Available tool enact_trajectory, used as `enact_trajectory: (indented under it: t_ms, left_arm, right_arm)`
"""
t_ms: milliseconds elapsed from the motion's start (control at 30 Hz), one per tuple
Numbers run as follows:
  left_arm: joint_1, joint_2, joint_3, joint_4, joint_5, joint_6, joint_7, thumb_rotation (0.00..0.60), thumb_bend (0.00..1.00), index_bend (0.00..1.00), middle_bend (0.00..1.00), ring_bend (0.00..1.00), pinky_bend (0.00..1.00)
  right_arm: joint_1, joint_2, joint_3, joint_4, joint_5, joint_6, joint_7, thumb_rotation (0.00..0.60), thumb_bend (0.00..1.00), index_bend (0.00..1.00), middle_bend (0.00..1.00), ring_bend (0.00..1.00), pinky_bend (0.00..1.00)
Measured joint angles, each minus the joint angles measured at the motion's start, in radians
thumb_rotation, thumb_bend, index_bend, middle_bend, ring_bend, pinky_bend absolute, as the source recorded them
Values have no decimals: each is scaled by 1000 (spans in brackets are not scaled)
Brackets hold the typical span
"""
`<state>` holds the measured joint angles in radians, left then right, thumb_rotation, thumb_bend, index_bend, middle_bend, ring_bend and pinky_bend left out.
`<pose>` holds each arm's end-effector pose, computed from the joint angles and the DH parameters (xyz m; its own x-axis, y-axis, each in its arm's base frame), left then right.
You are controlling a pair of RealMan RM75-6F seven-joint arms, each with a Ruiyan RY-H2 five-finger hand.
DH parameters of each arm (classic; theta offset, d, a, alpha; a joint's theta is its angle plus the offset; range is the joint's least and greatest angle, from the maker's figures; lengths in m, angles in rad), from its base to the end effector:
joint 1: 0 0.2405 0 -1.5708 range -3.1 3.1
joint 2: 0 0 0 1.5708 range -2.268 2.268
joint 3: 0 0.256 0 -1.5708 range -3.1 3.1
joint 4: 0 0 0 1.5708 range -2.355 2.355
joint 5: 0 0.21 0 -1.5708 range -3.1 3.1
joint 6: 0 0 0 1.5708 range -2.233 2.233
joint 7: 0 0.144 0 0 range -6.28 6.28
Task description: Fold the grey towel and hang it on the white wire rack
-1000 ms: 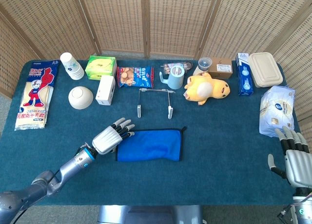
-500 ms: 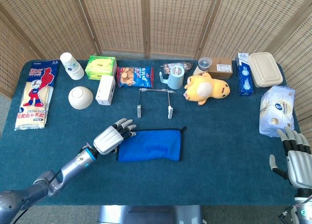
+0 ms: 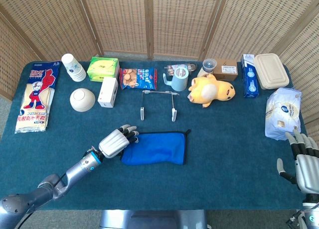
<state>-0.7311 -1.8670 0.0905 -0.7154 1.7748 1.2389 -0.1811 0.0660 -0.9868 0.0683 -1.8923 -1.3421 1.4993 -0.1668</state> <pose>-0.1867 0.3228 -0.0774 0.5793 0.0334 0.8144 0.5473 -0.7564 -0.3583 -0.2858 -0.1738 0.1857 0.4004 -0.0128 0.9162 -0.9063 0.1420 0.3981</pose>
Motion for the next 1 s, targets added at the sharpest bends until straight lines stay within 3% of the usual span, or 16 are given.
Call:
enact_trajectory:
  t_ms: [200, 567, 733, 1000]
  left_arm:
    - [-5, -11, 1, 16, -3, 4, -8, 600, 473, 474, 323, 223, 253]
    - [-11, -16, -9, 22, -16, 18, -19, 600, 506, 718, 404, 279, 285]
    - [-15, -1, -15, -2, -17, 36, -20, 600, 507, 743, 463, 340, 331]
    - [-12, 44, -24, -79, -22, 64, -16, 600, 498, 736, 452, 337, 333]
  right_arm:
    - [-7, 4, 3, -8, -3, 3, 5, 429, 471, 25, 13, 0, 0]
    - [-19, 13, 11, -14, -6, 10, 27, 432, 467, 30, 13, 0, 0]
    - [-21, 10, 13, -12, -9, 9, 34, 430, 464, 31, 13, 0, 0]
    - [-20, 4, 18, -3, -6, 0, 34, 432, 459, 32, 13, 0, 0]
